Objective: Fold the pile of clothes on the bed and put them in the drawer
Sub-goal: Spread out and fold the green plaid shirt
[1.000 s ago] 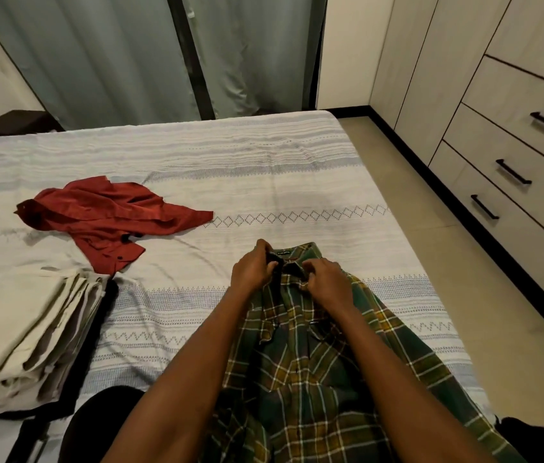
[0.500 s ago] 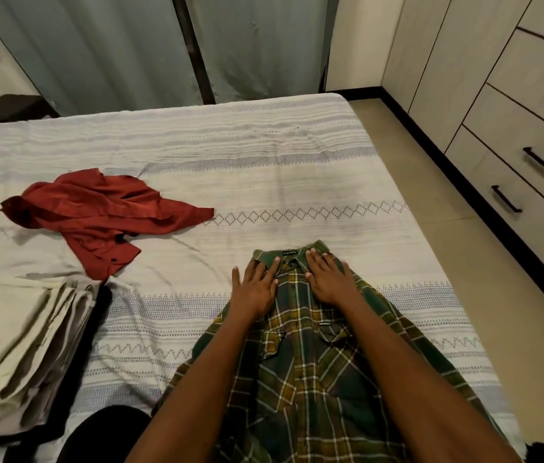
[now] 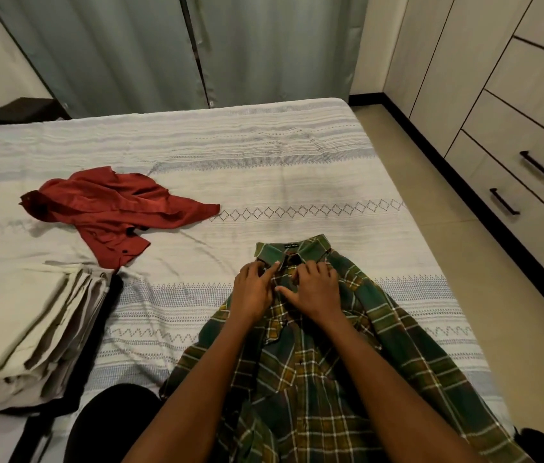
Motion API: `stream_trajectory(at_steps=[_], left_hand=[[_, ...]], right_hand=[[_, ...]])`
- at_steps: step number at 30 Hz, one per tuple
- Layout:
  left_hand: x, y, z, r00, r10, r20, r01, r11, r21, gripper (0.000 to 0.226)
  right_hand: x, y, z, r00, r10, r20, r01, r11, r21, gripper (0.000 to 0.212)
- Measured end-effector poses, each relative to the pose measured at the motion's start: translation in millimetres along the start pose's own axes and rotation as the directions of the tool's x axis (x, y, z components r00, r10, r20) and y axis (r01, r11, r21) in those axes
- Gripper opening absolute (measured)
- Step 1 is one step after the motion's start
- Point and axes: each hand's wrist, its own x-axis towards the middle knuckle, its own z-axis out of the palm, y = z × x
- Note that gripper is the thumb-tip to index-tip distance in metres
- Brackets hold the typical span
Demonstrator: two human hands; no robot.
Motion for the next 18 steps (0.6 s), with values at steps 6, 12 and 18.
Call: stream_trajectory(at_steps=[6, 12, 18], left_hand=[[-11, 18, 2, 0.998, 0.05, -0.036, -0.049, 0.998, 0.04, 0.037], [-2, 28, 3, 0.998, -0.031, -0.063, 0.035, 0.997, 0.068, 0.028], [6, 51, 9, 0.994, -0.106, 0.017, 0.106, 0.994, -0.003, 0.032]], right_hand=[[-7, -3, 1, 0.987, 0.13, 0.094, -0.127, 0.991, -0.035, 0.048], [-7, 12, -6, 0.968, 0.247, 0.041, -0.251, 0.95, 0.187, 0.027], [-2, 20, -4, 0.93, 0.342, 0.137, -0.368, 0.86, 0.354, 0.023]])
